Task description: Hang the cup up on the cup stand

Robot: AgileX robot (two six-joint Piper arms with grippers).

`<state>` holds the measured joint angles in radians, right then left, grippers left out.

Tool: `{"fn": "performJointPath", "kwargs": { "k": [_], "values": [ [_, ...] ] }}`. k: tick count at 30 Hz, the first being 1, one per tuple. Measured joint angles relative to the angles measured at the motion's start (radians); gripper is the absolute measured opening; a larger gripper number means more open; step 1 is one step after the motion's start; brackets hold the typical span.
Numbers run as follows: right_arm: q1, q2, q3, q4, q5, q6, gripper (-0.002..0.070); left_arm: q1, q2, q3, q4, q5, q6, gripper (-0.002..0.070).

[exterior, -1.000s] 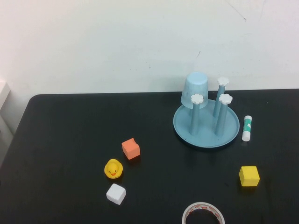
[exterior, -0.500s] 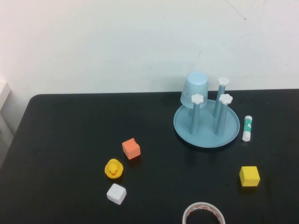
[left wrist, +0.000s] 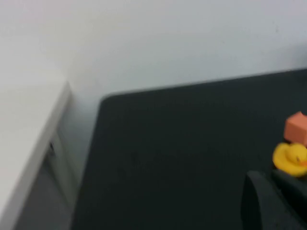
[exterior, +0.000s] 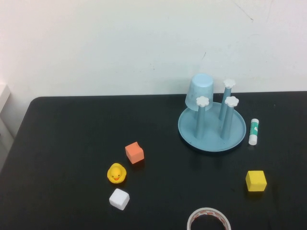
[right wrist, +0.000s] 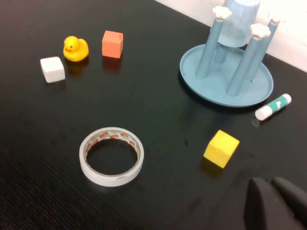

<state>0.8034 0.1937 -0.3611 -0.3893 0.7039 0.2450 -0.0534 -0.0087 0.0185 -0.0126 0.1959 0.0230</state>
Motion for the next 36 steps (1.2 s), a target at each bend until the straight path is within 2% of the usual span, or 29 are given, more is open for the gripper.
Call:
{"fn": "performJointPath", "kwargs": {
  "k": [2,4,12,32,34,36],
  "values": [
    [0.000,0.000,0.000,0.000,0.000,0.000,-0.0001,0.002,-0.002,0.000,-0.034,0.102,0.021,-0.0001],
    [0.000,0.000,0.001,0.000,0.000,0.000,-0.0001,0.002,-0.002,0.000,-0.043,0.116,0.047,-0.0001],
    [0.000,0.000,0.001,0.000,0.000,0.000,-0.0001,0.002,-0.004,-0.002,-0.118,0.120,0.122,-0.0001],
    [0.000,0.000,0.001,0.000,0.000,0.000,-0.0001,0.001,-0.004,-0.002,-0.124,0.121,0.134,-0.0001],
    [-0.021,-0.009,0.002,0.003,-0.002,0.000,-0.0001,0.001,-0.004,-0.002,-0.124,0.121,0.134,-0.0001],
    [-0.090,-0.022,0.015,-0.001,-0.021,-0.002,-0.0001,0.001,-0.004,-0.002,-0.124,0.121,0.134,-0.0001]
  ]
}}
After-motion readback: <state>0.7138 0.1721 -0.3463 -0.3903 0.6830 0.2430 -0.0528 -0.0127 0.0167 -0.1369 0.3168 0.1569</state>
